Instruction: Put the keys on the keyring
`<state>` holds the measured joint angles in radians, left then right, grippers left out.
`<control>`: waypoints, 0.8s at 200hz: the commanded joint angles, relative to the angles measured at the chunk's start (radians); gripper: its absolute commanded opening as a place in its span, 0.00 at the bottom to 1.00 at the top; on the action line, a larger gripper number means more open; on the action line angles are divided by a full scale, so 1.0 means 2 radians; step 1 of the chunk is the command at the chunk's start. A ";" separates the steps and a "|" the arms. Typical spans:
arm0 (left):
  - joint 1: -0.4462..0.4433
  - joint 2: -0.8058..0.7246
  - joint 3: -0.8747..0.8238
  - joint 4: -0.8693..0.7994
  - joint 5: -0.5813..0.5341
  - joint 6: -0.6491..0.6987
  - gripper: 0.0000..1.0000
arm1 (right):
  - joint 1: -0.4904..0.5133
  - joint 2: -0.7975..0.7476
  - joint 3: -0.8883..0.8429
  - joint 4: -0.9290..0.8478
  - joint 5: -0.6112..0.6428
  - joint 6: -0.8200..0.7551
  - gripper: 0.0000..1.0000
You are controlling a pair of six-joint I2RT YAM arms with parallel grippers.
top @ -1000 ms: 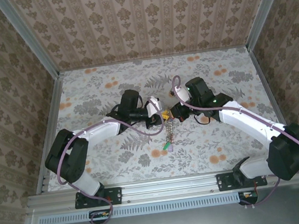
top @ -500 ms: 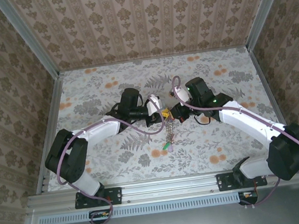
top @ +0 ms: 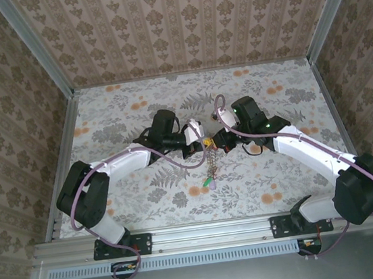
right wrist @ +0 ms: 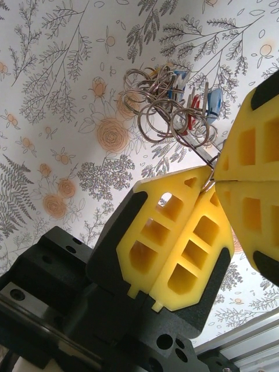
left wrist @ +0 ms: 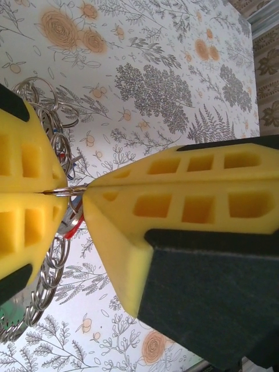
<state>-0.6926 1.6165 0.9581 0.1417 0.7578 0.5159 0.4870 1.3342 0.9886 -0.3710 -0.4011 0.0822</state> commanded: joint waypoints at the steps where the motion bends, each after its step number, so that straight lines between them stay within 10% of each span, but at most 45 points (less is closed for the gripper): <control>1: -0.003 -0.002 0.018 -0.012 0.002 0.007 0.00 | 0.001 -0.008 0.014 -0.001 -0.009 -0.007 0.00; 160: -0.003 -0.026 -0.043 0.088 -0.019 -0.052 0.00 | -0.009 -0.015 -0.006 0.012 0.026 0.013 0.00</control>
<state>-0.6952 1.5997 0.8936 0.2726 0.7136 0.4446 0.4839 1.3338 0.9840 -0.3679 -0.3408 0.0868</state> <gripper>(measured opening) 0.043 0.062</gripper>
